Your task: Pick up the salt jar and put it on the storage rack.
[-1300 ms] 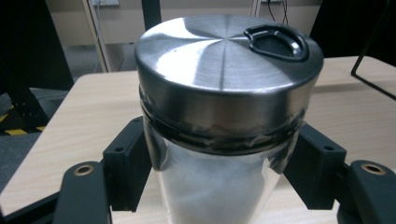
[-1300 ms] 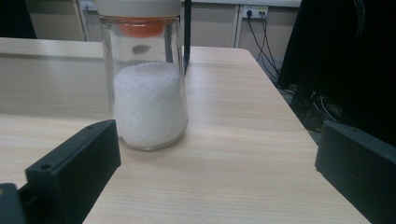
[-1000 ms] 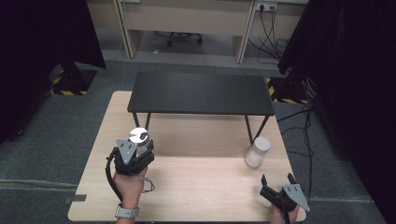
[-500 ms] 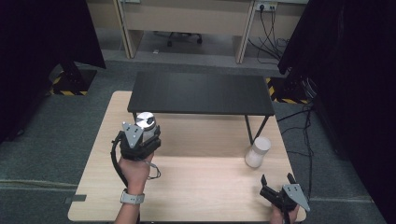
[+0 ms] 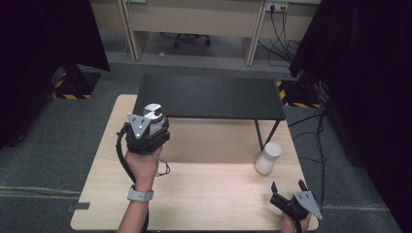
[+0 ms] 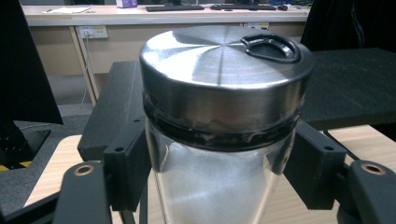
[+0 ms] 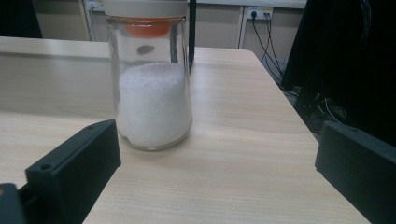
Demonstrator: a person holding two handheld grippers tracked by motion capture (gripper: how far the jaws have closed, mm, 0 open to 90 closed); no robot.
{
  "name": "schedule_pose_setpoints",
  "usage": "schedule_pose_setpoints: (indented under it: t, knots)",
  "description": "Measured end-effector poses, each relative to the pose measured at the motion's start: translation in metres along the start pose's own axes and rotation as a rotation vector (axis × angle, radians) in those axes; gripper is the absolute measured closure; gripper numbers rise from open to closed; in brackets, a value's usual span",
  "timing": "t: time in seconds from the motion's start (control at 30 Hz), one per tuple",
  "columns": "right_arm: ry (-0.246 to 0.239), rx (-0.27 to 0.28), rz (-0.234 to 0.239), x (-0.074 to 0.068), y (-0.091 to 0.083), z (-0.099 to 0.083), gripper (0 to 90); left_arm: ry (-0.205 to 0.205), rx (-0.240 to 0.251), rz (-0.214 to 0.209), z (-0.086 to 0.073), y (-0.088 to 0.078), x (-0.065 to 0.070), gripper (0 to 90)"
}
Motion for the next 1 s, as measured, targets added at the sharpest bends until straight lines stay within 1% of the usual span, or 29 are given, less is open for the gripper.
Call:
schedule_pose_setpoints:
  t: [0.13, 0.2, 0.37, 0.4, 0.57, 0.67, 0.77, 0.9, 1.0]
  knots:
    - [-0.002, -0.002, 0.001, 0.0, 0.0, 0.0, 0.3, -0.011, -0.011, -0.019, 0.011, 0.005, -0.002, 30.8]
    - [-0.003, -0.004, 0.002, 0.001, 0.0, 0.0, 0.3, -0.003, -0.012, -0.016, 0.015, 0.009, -0.001, 30.8]
    - [-0.003, -0.004, 0.003, 0.001, 0.0, 0.0, 0.3, 0.0, -0.009, -0.02, 0.025, 0.017, -0.002, 30.9]
    - [-0.002, -0.004, 0.002, 0.001, 0.0, 0.0, 0.3, 0.009, -0.01, -0.022, 0.027, 0.018, -0.003, 30.8]
    - [-0.005, -0.001, -0.004, 0.0, 0.0, 0.0, 0.3, 0.018, -0.01, -0.027, 0.038, 0.028, -0.005, 30.8]
    - [-0.003, 0.001, -0.011, -0.001, 0.001, 0.0, 0.3, 0.018, -0.006, -0.026, 0.043, 0.035, -0.008, 30.8]
    - [-0.004, -0.001, -0.012, -0.001, 0.001, 0.0, 0.3, 0.026, -0.002, -0.019, 0.045, 0.047, -0.009, 30.8]
    - [-0.01, -0.005, -0.01, 0.0, 0.002, 0.001, 0.3, 0.015, -0.005, -0.014, 0.046, 0.061, -0.013, 30.8]
    - [-0.01, -0.006, -0.011, 0.0, 0.002, 0.001, 0.3, 0.015, -0.002, -0.009, 0.046, 0.069, -0.014, 30.8]
Point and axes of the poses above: each handheld gripper's, and its own axes: y roughly forward along the jaws, z roughly out of its top, x roughly to its right, the point moved 3 cm from there along y, roughly forward along the jaws, and after that the axes turned 10 degrees about -y, right-handed, at the moved point
